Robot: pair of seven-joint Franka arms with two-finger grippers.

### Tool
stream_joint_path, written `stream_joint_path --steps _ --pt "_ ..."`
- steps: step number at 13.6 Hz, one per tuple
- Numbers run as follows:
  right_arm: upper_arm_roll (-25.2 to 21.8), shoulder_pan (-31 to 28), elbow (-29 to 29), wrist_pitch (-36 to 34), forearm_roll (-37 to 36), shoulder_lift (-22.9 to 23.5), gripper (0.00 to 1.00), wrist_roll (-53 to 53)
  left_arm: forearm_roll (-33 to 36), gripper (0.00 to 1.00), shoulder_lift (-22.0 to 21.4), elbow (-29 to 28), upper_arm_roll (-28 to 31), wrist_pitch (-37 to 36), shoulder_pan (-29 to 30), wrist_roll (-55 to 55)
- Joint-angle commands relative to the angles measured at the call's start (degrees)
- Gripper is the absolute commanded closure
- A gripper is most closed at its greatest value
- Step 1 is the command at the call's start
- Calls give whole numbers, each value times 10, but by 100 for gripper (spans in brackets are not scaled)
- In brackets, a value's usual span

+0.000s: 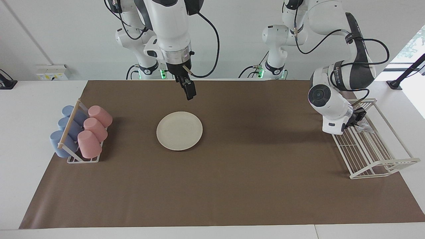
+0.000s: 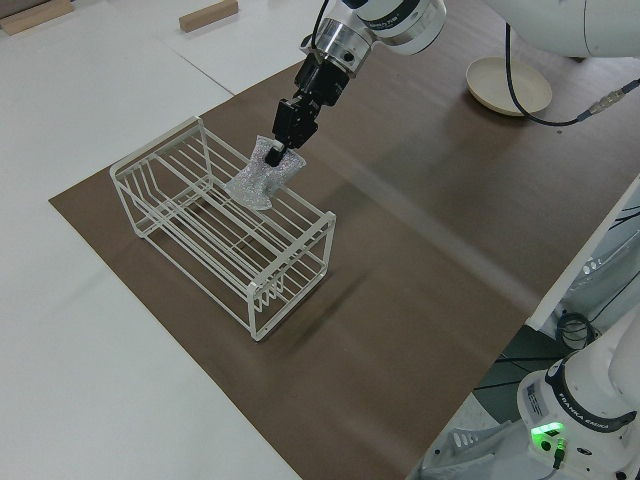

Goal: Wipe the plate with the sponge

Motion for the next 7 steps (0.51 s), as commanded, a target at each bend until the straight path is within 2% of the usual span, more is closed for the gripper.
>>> stream_joint_path --steps 1,5,7 --pt "-1 24 -4 -17 7 -9 0 29 -38 100 -18 25 2 0 3 -2" --pt "0 31 -17 -22 7 -17 0 30 -259 100 -26 159 8 -106 15 22" --pt "-1 41 -18 -24 7 -20 0 31 -377 100 -57 183 8 -141 42 37"
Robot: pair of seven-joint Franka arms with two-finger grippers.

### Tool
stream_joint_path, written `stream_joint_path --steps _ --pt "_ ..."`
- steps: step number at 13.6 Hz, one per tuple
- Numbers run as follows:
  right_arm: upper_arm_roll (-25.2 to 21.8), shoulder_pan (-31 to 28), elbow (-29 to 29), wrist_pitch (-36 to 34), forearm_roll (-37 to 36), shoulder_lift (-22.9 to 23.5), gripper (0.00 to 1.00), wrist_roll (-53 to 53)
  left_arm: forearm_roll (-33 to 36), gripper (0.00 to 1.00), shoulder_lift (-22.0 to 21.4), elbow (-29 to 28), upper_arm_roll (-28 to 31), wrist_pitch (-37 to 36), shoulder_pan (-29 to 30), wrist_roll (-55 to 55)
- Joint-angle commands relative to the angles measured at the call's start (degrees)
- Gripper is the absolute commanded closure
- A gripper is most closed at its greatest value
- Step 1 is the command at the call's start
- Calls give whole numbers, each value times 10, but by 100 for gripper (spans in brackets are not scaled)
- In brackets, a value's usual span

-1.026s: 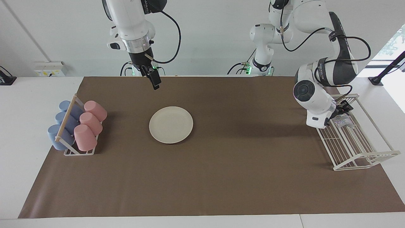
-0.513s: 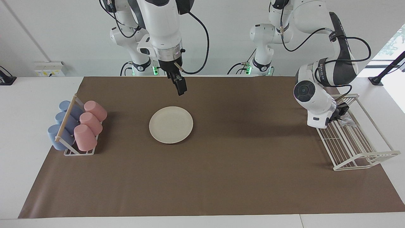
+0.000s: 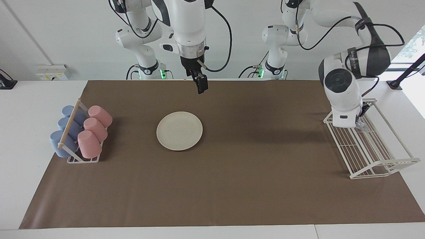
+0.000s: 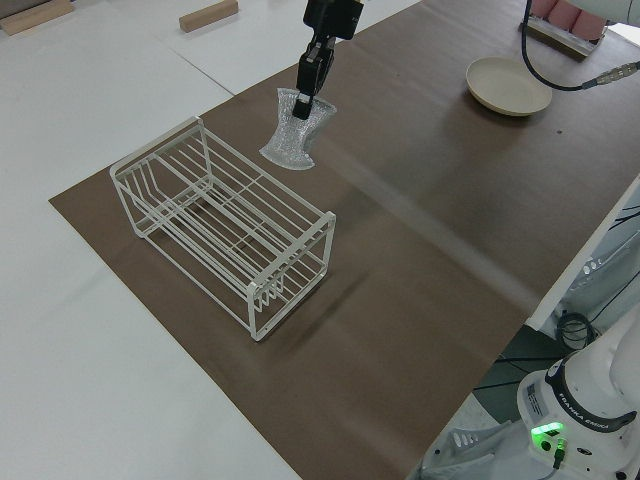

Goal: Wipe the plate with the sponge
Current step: 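Pull the clear plastic scrubber out of the wire rack with the left gripper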

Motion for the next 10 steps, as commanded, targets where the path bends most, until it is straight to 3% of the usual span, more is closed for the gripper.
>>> stream_joint_path --steps 1,4,6,8,10 --pt "0 6 -23 -6 5 -19 0 8 -152 100 -33 27 -2 -51 43 23" --pt "0 13 -25 18 6 -22 0 73 -303 100 -78 26 0 -86 69 28" --pt "0 15 -35 31 6 -24 0 97 -411 100 -84 23 0 -116 111 45" --pt "0 41 -41 72 6 -25 0 157 -489 100 -107 -18 0 -128 130 73" --pt "0 63 -66 118 6 -27 0 212 -590 100 -149 -96 1 -124 151 110"
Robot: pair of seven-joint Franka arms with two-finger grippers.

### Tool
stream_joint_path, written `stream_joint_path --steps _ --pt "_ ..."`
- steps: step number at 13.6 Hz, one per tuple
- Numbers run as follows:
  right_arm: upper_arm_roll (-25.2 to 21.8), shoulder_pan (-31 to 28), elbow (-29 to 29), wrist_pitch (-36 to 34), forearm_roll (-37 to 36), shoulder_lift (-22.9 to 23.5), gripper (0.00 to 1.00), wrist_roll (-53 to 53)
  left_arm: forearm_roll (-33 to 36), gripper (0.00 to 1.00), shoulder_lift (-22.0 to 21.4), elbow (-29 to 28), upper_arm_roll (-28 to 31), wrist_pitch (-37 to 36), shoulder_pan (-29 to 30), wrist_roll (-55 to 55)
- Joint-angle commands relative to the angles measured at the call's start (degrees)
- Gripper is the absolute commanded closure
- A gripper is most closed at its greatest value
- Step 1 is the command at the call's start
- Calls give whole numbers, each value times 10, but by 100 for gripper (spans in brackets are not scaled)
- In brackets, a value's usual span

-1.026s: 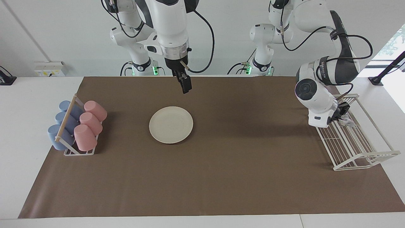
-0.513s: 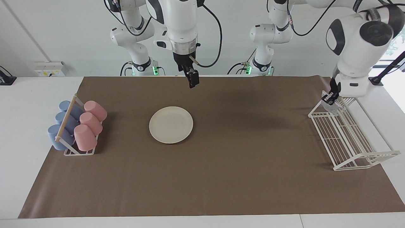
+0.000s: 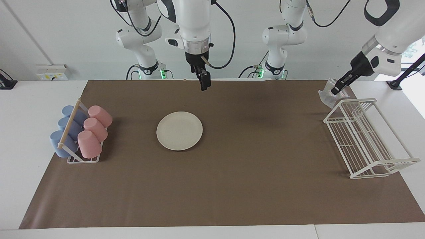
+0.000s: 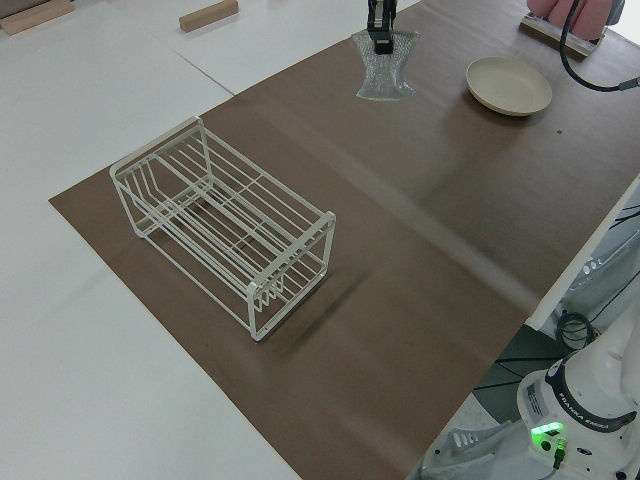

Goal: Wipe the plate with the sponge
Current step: 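Pull the clear plastic scrubber out of the wire rack with the left gripper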

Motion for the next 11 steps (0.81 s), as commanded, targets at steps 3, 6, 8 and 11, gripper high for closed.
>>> stream_joint_path --steps 3,6,8,11 --pt "0 40 -71 80 8 -26 0 105 -183 100 -128 -229 2 63 23 101" --pt "0 52 -105 109 8 -43 0 118 -255 100 -172 -320 2 69 22 188" --pt "0 52 -107 109 8 -44 0 120 -294 100 -173 -354 1 68 12 227" --pt "2 53 -115 147 28 -46 0 150 -337 100 -198 -413 -1 83 -24 294"
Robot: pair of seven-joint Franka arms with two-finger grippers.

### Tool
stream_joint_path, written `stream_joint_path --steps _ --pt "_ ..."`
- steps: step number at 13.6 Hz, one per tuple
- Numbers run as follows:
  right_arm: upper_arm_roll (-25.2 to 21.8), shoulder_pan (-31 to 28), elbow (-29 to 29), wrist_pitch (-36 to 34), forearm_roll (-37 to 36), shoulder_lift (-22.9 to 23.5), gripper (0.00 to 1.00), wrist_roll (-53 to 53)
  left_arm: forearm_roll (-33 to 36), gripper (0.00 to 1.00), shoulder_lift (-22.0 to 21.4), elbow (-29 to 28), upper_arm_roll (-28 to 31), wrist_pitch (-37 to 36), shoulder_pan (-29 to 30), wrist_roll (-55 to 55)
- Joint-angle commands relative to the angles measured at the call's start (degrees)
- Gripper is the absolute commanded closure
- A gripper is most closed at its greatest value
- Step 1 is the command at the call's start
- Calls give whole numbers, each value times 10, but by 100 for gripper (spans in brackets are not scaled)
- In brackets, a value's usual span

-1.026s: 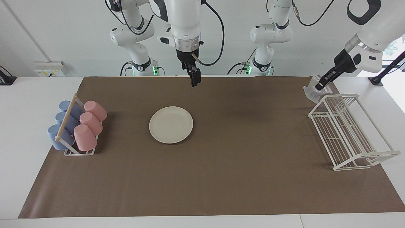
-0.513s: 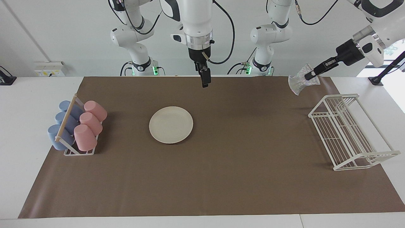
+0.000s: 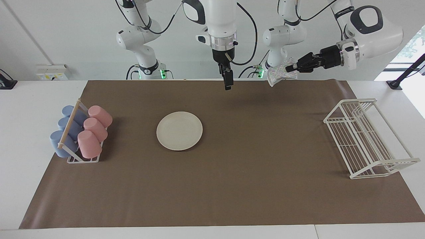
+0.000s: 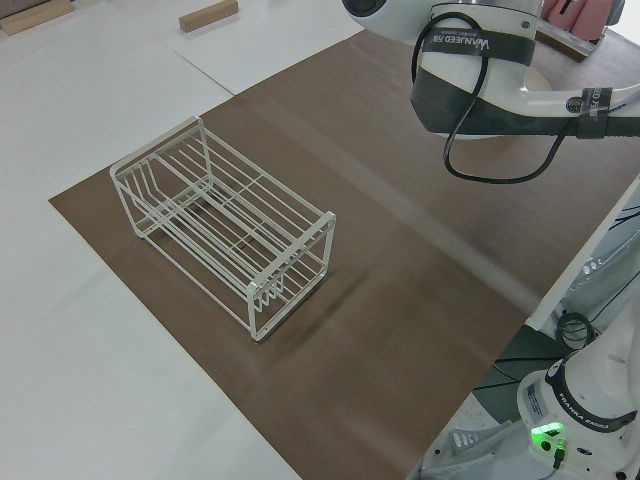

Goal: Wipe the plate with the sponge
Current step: 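Hand the scrubber from the left gripper to the right gripper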

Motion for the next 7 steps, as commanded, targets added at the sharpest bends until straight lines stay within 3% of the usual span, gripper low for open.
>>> stream_joint_path --steps 1,3,7 --pt "1 0 -36 46 47 -19 0 40 -56 100 -37 -76 4 32 -26 57" --pt "2 12 -42 74 53 -21 0 74 -120 100 -35 -112 4 33 -27 79" --pt "4 31 -102 125 105 -47 0 137 -133 100 -4 -134 5 35 -59 218"
